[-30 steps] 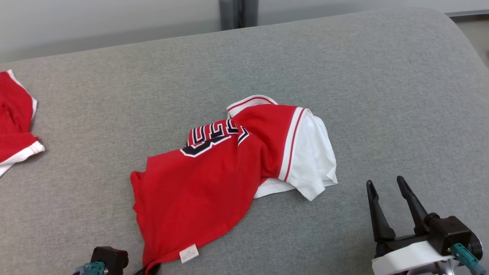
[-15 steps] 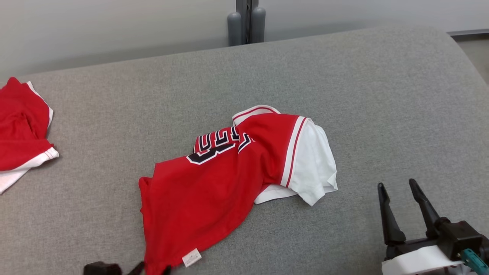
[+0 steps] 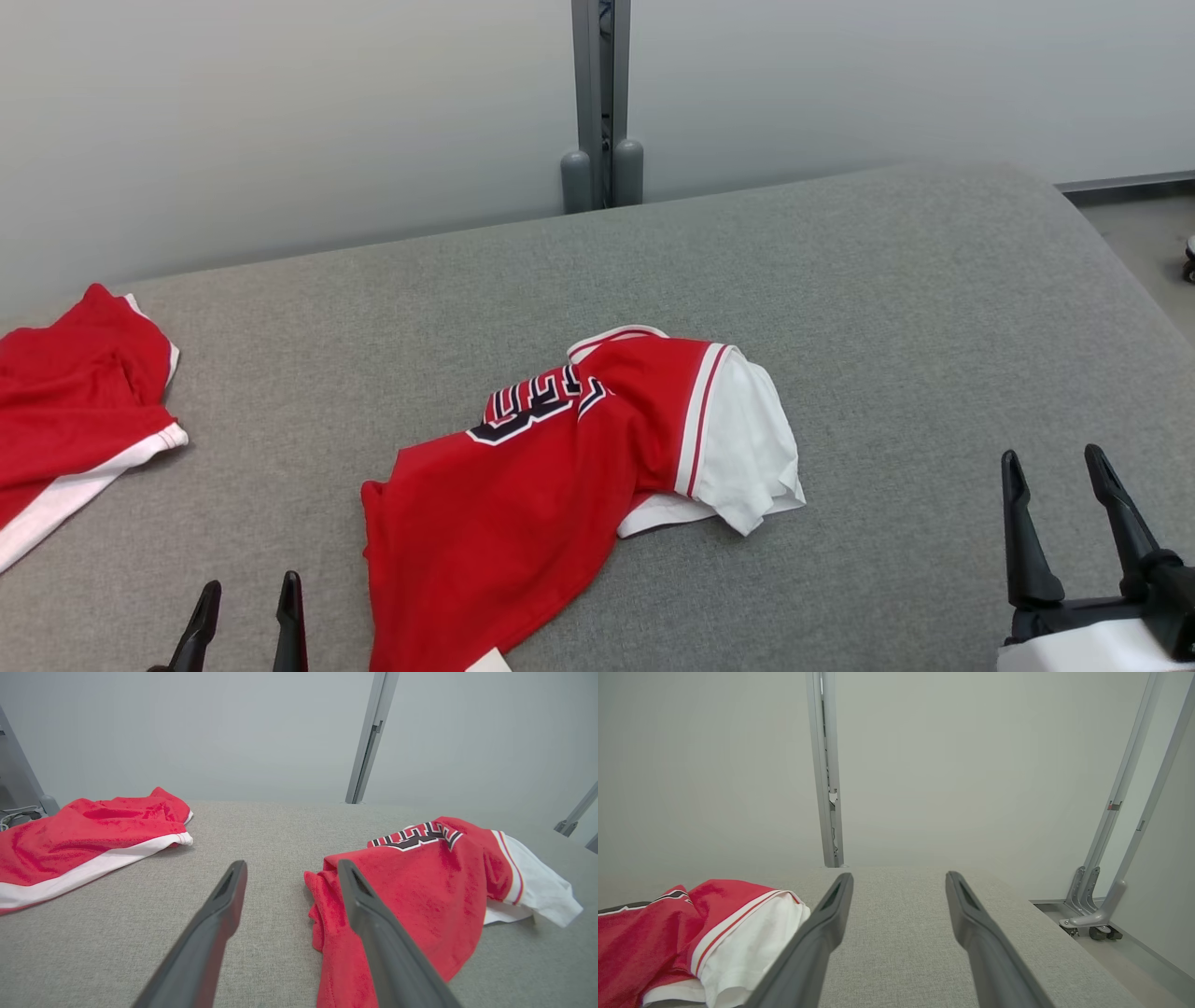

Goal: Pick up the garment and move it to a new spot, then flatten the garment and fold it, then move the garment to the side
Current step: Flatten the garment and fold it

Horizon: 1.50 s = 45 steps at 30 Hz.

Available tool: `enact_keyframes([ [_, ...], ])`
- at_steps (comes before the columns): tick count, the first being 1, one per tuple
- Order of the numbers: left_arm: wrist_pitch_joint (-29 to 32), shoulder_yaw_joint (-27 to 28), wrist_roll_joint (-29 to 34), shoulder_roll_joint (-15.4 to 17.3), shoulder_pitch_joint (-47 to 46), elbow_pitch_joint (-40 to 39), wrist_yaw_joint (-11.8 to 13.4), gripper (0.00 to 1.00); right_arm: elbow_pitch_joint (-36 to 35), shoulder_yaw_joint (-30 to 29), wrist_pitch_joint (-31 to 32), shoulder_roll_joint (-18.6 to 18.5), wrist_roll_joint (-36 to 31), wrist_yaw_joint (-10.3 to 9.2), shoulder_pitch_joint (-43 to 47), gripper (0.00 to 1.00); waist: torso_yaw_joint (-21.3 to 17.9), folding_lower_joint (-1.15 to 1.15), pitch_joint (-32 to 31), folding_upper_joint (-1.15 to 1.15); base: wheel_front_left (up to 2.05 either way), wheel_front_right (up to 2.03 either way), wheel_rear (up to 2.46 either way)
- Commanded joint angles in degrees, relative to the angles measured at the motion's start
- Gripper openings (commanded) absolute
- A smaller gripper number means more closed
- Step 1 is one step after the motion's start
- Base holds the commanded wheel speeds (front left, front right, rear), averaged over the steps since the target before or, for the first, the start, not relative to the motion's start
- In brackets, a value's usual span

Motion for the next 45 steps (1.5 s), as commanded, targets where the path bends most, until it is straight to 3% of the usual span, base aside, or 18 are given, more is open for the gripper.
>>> enact_keyframes([
  [1,-0.2,1.4,1.4,-0.8,1.0,0.4,-0.8,1.00,0.3,-0.4,-0.1,-0.4,0.0,0.01,0.2,1.00,0.0,0.00,-1.1,0.00,0.00,0.00,0.00],
  [7,-0.3,12.1,12.8,-11.4,5.5,2.4,-8.0,1.00,3.3,0.5,-0.1,-0.5,-0.4,0.01,0.2,1.00,0.1,0.00,-2.5,0.00,0.00,0.00,0.00],
  [11,-0.3,16.6,18.4,-16.7,6.5,4.5,-14.1,1.00,4.4,1.8,-0.1,-0.4,-1.2,0.01,0.6,1.00,0.5,0.00,-2.4,0.00,0.00,0.00,0.00],
  [12,-0.3,18.5,20.3,-18.8,6.6,5.5,-16.7,1.00,4.9,2.3,-0.1,-0.3,-1.2,0.01,0.6,1.00,0.7,0.00,-2.4,0.00,0.00,0.00,0.00],
  [21,-0.3,25.9,25.8,-24.8,5.4,8.7,-24.9,1.00,5.6,4.1,-0.1,0.0,-1.7,0.01,-0.1,1.00,1.0,0.00,-2.2,0.00,0.00,0.00,0.00],
  [28,-0.3,28.5,28.4,-26.9,5.3,9.5,-27.9,1.00,6.6,5.5,-0.1,0.1,-1.3,0.01,-0.4,1.00,1.2,0.00,-2.3,0.00,0.00,0.00,0.00],
  [33,0.7,26.6,28.2,-27.5,5.2,10.9,-29.0,1.00,9.6,7.4,0.4,0.1,1.0,0.01,-3.7,1.00,1.5,0.00,-1.5,0.00,0.00,0.00,0.00],
  [41,19.0,21.5,22.1,-27.9,0.2,11.2,-29.2,1.00,18.5,14.8,18.2,-3.0,4.3,0.01,-18.1,1.00,3.0,0.00,4.3,0.00,0.00,0.00,0.00],
  [45,25.1,19.0,22.1,-27.7,-3.1,13.2,-28.9,1.00,25.5,18.0,23.3,-3.0,4.6,0.00,-23.7,1.00,4.1,0.00,7.7,0.00,0.00,0.00,0.00],
])
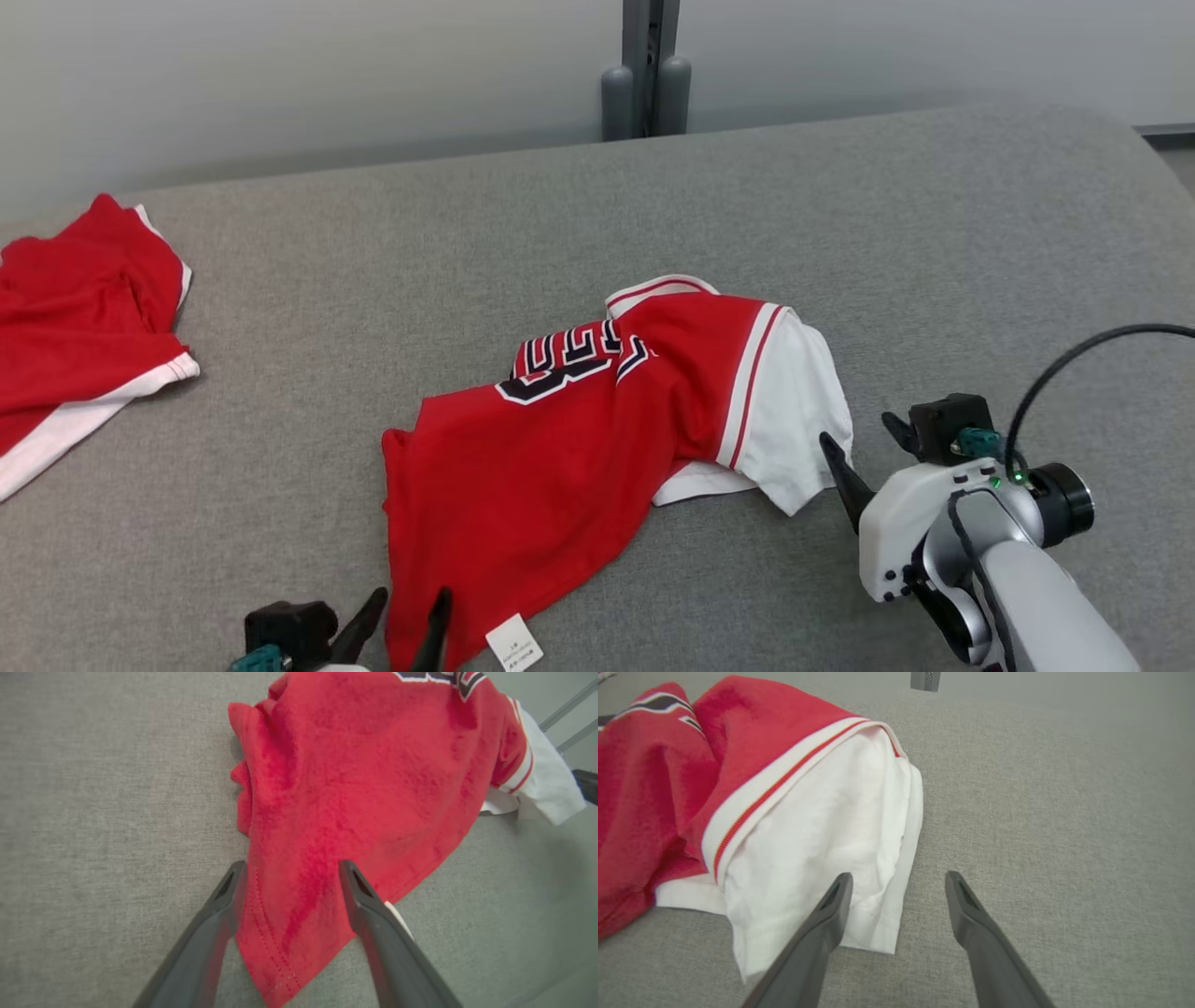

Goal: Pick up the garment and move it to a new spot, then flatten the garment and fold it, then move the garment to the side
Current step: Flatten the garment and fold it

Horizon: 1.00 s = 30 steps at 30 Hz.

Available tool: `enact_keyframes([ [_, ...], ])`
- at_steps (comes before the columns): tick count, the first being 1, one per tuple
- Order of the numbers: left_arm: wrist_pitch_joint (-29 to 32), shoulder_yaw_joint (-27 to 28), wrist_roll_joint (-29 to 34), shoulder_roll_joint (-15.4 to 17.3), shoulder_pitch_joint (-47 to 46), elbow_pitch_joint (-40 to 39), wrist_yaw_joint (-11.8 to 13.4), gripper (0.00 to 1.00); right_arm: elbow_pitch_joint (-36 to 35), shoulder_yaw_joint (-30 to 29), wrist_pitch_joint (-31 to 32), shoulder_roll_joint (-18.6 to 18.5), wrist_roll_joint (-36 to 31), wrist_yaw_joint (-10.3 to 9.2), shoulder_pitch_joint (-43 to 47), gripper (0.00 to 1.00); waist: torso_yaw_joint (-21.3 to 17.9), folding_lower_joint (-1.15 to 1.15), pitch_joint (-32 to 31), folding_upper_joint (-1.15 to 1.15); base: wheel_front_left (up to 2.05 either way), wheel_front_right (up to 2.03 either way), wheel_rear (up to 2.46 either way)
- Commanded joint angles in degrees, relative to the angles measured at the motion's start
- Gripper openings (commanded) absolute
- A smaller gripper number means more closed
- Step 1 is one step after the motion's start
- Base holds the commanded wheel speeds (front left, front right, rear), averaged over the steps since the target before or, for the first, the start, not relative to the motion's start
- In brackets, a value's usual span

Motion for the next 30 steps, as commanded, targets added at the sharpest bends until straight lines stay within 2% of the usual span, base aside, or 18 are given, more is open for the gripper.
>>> enact_keyframes([
  [1,0.6,-0.4,-0.8,0.1,-1.4,0.4,-0.1,1.00,1.9,0.7,0.6,0.0,0.9,0.00,-1.2,1.00,1.4,0.00,2.5,0.00,0.00,0.00,0.00],
  [7,3.9,-2.0,-2.6,0.0,-3.0,2.5,0.5,1.00,10.0,3.4,1.1,0.8,3.3,0.00,-3.5,1.00,2.5,0.00,4.5,0.00,0.00,0.00,0.00],
  [11,6.0,-2.6,-3.3,0.3,-2.2,3.5,0.0,1.00,13.4,4.8,0.3,1.2,5.1,0.03,-3.5,1.00,2.5,0.00,5.0,0.00,0.00,0.00,0.00],
  [14,7.2,-2.8,-4.4,0.3,-1.3,3.5,-0.4,1.00,15.0,5.9,-0.3,1.0,6.1,0.05,-3.6,0.83,2.3,0.00,5.1,0.00,0.00,0.00,0.00],
  [16,8.1,-3.1,-4.9,0.3,-0.4,3.4,-0.4,1.00,15.8,6.6,-0.6,0.6,6.7,0.05,-3.5,0.50,2.1,0.00,5.0,0.00,0.00,0.00,0.00],
  [17,8.6,-3.0,-5.1,0.3,0.1,3.3,-0.1,1.00,16.0,7.0,-0.7,0.4,7.0,0.04,-3.6,0.47,1.9,0.00,5.0,0.00,0.00,0.00,0.00],
  [19,9.3,-3.4,-5.2,0.5,0.9,3.3,0.0,0.72,16.4,7.6,-0.9,0.0,7.7,0.00,-3.8,0.31,1.8,0.00,5.1,0.00,0.00,0.00,0.00],
  [20,10.0,-3.8,-5.3,0.6,1.3,3.8,-0.2,0.42,16.6,8.1,-1.0,-0.2,8.0,-0.01,-4.0,0.18,1.7,0.00,5.1,0.00,0.00,0.00,0.00],
  [21,10.4,-4.1,-5.7,0.5,1.6,4.3,-0.4,0.06,16.6,8.5,-1.0,-0.3,8.6,-0.02,-4.0,0.04,1.6,0.00,5.1,0.00,0.00,0.00,0.00],
  [22,11.1,-4.5,-6.4,0.4,1.9,4.8,-1.0,0.00,16.6,8.9,-1.0,-0.6,9.1,-0.03,-4.0,0.00,1.5,0.00,5.0,0.00,0.00,0.00,0.00],
  [28,9.5,-4.7,-9.5,0.3,1.8,4.0,-2.5,0.00,13.0,7.0,-3.0,-3.1,12.2,-0.21,-4.0,0.00,1.2,0.00,4.4,0.00,0.00,0.00,0.00],
  [30,8.6,-4.2,-12.3,0.1,1.3,1.6,-3.2,0.00,7.8,6.4,-2.9,-3.4,15.3,-0.04,-3.3,0.00,1.2,0.00,4.3,0.00,0.00,0.00,0.00],
])
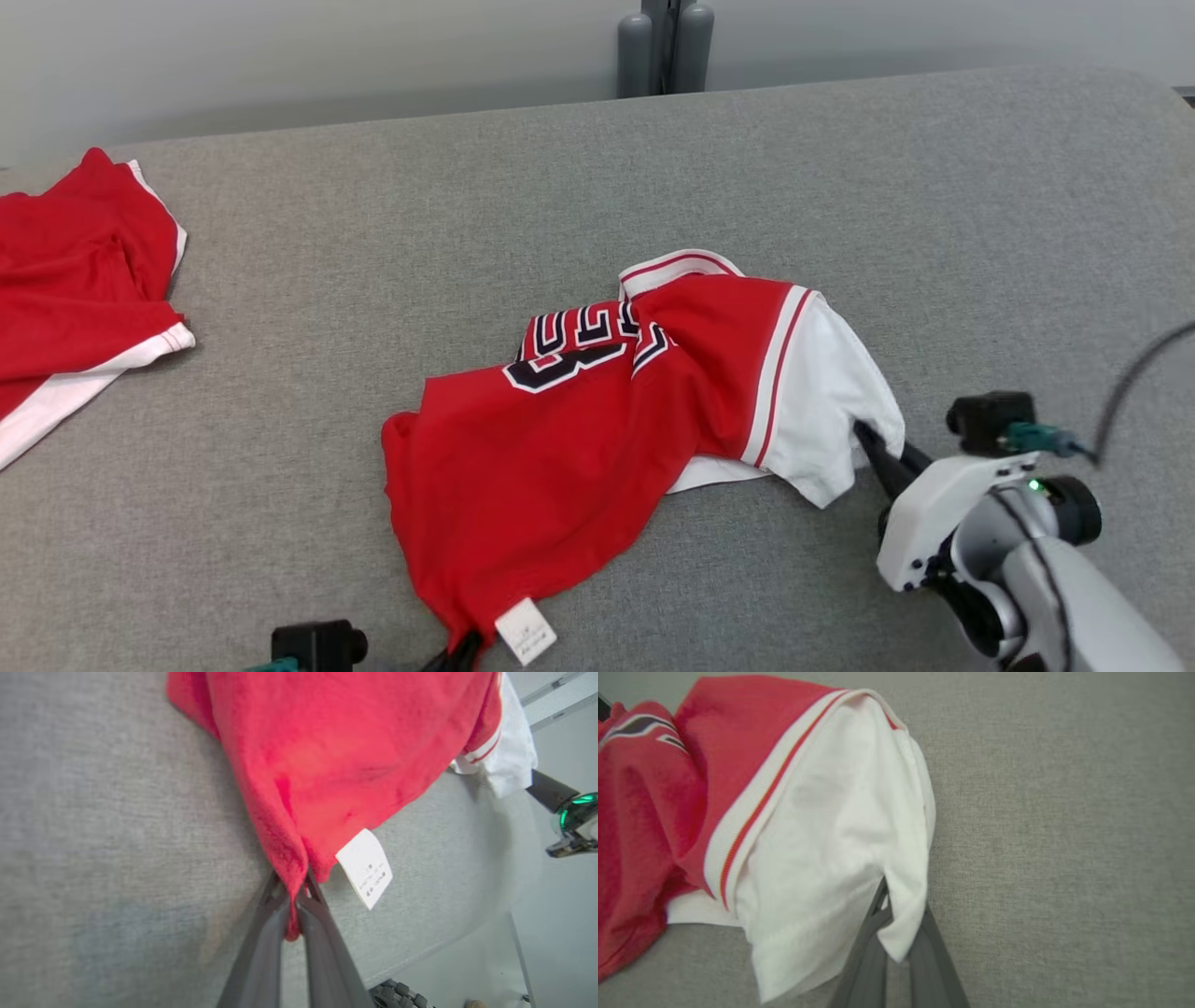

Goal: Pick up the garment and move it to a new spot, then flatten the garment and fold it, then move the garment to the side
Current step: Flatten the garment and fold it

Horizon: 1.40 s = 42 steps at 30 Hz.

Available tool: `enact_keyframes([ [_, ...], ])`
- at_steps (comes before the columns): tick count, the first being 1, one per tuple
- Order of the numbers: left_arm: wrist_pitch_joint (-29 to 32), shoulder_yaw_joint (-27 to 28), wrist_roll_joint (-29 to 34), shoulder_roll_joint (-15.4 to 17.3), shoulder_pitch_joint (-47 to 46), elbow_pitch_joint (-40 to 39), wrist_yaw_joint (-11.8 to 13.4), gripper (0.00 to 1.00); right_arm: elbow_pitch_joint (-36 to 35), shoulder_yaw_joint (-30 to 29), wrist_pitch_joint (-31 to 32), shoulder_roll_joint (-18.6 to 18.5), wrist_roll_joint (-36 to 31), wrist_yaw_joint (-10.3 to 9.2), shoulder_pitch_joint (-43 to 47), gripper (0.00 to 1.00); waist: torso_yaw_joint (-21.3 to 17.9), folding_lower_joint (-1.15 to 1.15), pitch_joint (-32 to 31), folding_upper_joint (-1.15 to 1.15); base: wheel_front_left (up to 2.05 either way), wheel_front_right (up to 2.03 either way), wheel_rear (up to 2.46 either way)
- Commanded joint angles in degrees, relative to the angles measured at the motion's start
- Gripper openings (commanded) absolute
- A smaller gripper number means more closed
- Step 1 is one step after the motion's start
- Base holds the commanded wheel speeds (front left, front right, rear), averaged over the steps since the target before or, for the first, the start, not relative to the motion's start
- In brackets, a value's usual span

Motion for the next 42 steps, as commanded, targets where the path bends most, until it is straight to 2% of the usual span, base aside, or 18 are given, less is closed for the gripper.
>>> enact_keyframes([
  [1,-0.3,-0.1,-0.7,0.0,0.0,-1.1,-0.5,0.00,-1.9,-0.4,0.3,-0.5,1.1,0.01,0.4,0.00,-0.1,0.00,0.0,0.00,0.00,0.00,0.00],
  [5,0.2,0.7,-7.2,-0.1,0.1,-11.9,-1.3,0.00,-19.7,-3.7,3.7,-5.5,10.0,0.00,5.1,0.00,-1.2,0.00,0.7,0.00,0.00,0.00,0.00],
  [10,3.1,2.9,-12.4,1.3,-3.1,-29.8,-1.1,0.00,-41.8,-12.3,9.2,-8.8,19.8,0.02,7.4,0.00,-2.5,0.00,3.7,0.00,0.00,0.00,0.00],
  [13,6.5,6.0,-14.5,3.0,-10.1,-37.7,0.6,0.00,-49.3,-18.5,12.7,-9.0,23.2,0.02,2.9,0.00,-2.5,0.00,7.2,0.00,0.00,0.00,0.00],
  [15,9.1,9.0,-14.9,5.2,-18.0,-39.5,2.3,0.00,-50.6,-22.0,15.7,-7.7,25.3,0.03,-2.5,0.00,-2.1,0.00,10.3,0.00,0.00,0.00,0.00],
  [17,12.2,10.8,-15.2,7.6,-28.0,-37.3,3.7,0.00,-48.6,-25.2,18.7,-7.1,25.0,0.02,-10.1,0.00,-1.2,0.00,13.5,0.00,0.00,0.00,0.00],
  [19,15.0,11.6,-14.9,8.9,-39.3,-31.6,5.8,0.00,-43.5,-27.8,22.3,-5.8,24.3,0.02,-18.9,0.00,0.1,0.00,16.7,0.00,0.00,0.00,0.00],
  [21,16.3,11.2,-14.0,9.7,-51.0,-23.9,7.1,0.00,-37.0,-29.9,24.4,-5.3,20.0,0.02,-28.8,0.00,1.4,0.00,19.3,0.00,0.00,0.00,0.00],
  [23,16.0,9.5,-11.2,10.2,-61.2,-14.7,7.2,0.00,-29.5,-31.3,24.5,-3.2,14.9,0.02,-38.2,0.00,2.5,0.00,20.9,0.00,0.00,0.00,0.00],
  [27,9.9,7.2,-4.2,9.4,-80.2,1.5,7.9,0.00,-18.0,-34.3,21.4,1.4,6.3,0.02,-56.7,0.00,3.4,0.00,24.7,0.00,0.00,0.00,0.00],
  [28,8.3,6.4,-2.5,9.5,-84.6,5.3,7.5,0.00,-15.4,-35.9,19.6,2.5,4.4,-0.02,-61.2,0.00,3.5,0.00,26.0,0.00,0.00,0.00,0.00],
  [29,3.4,6.1,-0.2,8.9,-92.6,11.8,7.6,0.00,-11.0,-37.4,15.9,4.1,0.9,0.00,-68.6,0.00,3.5,0.00,28.3,0.00,0.00,0.00,0.00],
  [30,0.9,5.7,1.4,8.9,-95.8,15.1,7.2,0.00,-8.9,-38.1,13.3,4.8,-0.7,-0.01,-71.8,0.00,3.5,0.00,29.1,0.00,0.00,0.00,0.00],
  [32,-4.7,5.1,3.6,8.5,-101.0,20.2,7.1,0.00,-5.5,-38.0,8.5,5.6,-3.4,-0.01,-76.8,0.00,3.2,0.00,30.0,0.00,0.00,0.00,0.00],
  [36,-14.9,4.1,5.9,8.5,-108.6,29.0,3.6,0.00,-1.4,-36.7,0.9,6.0,-3.8,-0.01,-82.5,0.00,2.4,0.00,31.8,0.00,0.00,0.00,0.00],
  [38,-19.2,3.7,6.1,8.2,-109.1,33.7,1.7,0.00,0.7,-34.7,-0.3,6.0,-2.3,0.00,-81.8,0.00,1.9,0.00,32.6,0.00,0.00,0.00,0.00],
  [42,-24.4,0.8,6.5,7.9,-106.2,39.9,-1.1,0.00,2.3,-28.0,-0.8,3.2,1.3,0.00,-74.8,0.00,1.5,0.00,33.1,0.00,0.00,0.00,0.00],
])
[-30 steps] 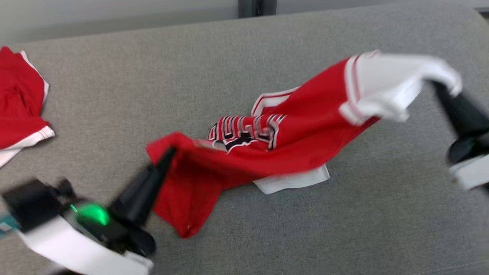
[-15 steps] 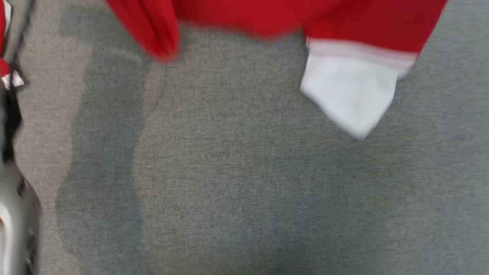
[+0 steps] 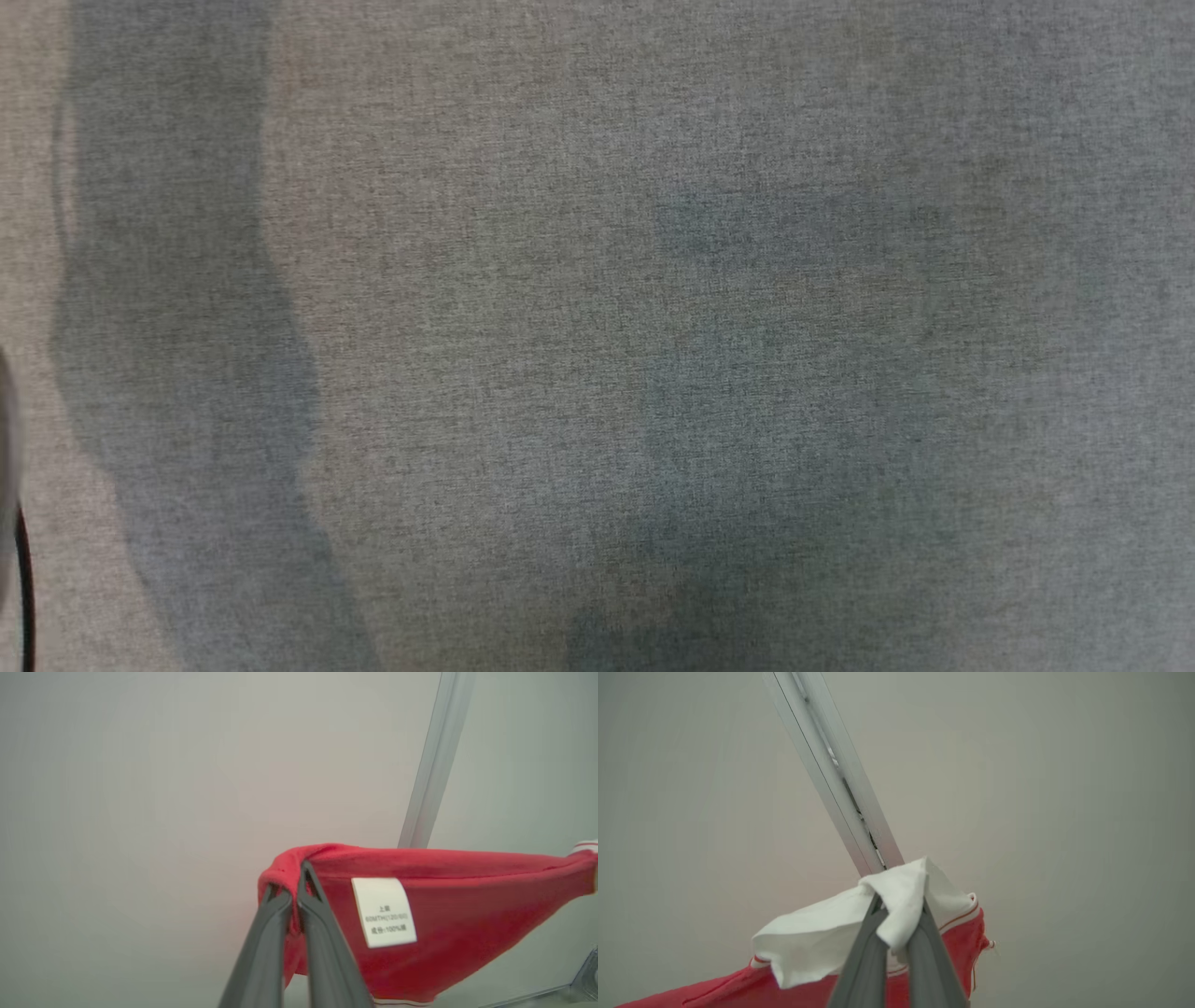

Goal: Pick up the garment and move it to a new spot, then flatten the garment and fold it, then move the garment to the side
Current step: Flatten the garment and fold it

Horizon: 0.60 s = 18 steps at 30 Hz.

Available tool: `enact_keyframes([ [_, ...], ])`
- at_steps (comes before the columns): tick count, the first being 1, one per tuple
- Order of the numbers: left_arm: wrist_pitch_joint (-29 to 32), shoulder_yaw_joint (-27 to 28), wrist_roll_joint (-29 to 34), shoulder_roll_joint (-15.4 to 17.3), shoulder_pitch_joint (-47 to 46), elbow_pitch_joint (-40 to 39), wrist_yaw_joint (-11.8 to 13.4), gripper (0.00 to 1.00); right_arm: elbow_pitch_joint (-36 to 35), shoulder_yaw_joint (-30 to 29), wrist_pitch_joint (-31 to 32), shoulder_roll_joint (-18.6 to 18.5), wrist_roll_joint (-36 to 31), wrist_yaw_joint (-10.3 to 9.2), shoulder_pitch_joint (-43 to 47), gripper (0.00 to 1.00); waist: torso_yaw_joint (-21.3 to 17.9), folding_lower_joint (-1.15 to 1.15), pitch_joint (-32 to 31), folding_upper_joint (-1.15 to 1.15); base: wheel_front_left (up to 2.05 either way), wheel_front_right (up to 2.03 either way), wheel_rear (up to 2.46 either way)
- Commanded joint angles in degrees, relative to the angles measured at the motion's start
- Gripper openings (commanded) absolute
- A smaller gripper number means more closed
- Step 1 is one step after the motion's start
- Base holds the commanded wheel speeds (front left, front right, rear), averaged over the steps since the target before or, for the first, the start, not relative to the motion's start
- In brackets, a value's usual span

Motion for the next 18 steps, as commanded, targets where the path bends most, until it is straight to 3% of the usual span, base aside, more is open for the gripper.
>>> enact_keyframes([
  [1,-1.1,-0.5,0.1,0.3,1.4,1.3,-0.6,0.00,0.2,1.4,-0.4,-1.2,1.5,-0.01,3.1,0.00,-0.2,0.00,0.2,0.00,0.00,0.00,0.00],
  [8,-5.8,-8.3,-3.8,1.8,15.7,5.4,-1.8,0.00,-5.1,11.9,-3.9,-6.5,14.2,0.00,24.0,0.00,-1.3,0.00,-2.0,0.00,0.00,0.00,0.00],
  [14,-7.6,-14.3,-10.6,7.6,32.5,-2.4,-1.8,0.00,-14.4,18.0,-7.0,-11.5,23.2,0.00,43.8,0.00,-2.1,0.00,-7.9,0.00,0.00,0.00,0.00],
  [18,-8.5,-15.0,-13.8,10.1,47.7,-9.2,-1.8,0.00,-20.8,20.0,-8.8,-14.5,26.6,-0.01,59.8,0.00,-1.9,0.00,-15.6,0.00,0.00,0.00,0.00],
])
